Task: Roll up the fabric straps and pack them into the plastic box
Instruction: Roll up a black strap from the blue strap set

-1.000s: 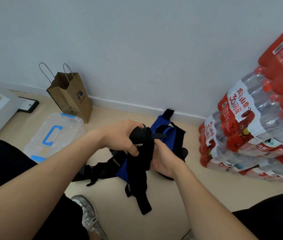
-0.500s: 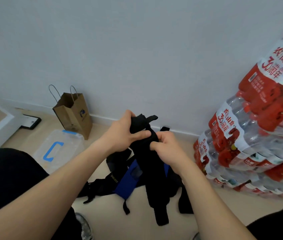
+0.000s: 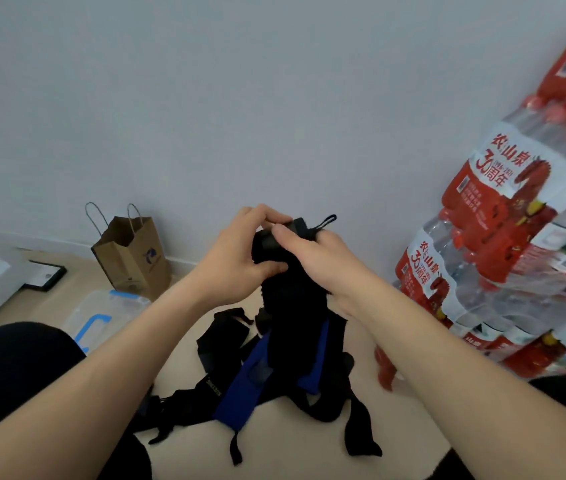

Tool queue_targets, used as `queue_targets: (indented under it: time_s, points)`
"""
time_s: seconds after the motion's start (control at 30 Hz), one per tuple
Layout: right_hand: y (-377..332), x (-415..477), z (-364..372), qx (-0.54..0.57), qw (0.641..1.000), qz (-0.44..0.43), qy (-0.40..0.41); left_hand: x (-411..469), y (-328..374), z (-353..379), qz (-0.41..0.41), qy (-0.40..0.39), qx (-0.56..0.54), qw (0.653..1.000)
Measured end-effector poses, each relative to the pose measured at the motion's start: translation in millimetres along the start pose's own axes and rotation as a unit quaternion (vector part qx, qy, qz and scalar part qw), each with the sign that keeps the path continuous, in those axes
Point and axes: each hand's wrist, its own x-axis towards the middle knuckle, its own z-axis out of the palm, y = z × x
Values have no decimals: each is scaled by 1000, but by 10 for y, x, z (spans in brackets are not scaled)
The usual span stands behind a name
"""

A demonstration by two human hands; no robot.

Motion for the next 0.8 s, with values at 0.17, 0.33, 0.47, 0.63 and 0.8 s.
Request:
queue_targets:
  time_s: [0.17,0.33,0.47,0.63,0.8]
  points:
    - [-190,51,-156,-17,999,-37,-15,97,102,-27,-131,-35,-239,961]
    - [-49,118,-190,71,997,0,5,183,101,-15,-107,-32,-204,973]
    - [45,186,-188,18,997,72,-5,215,2,5,-114,-20,-221,968]
    - [46,246,-264,52,997,52,-27,227,-78,34,-117,9,-209,971]
    - [40,236,-248,95,989,65,-90,199,-106,86,-116,1,-266,957]
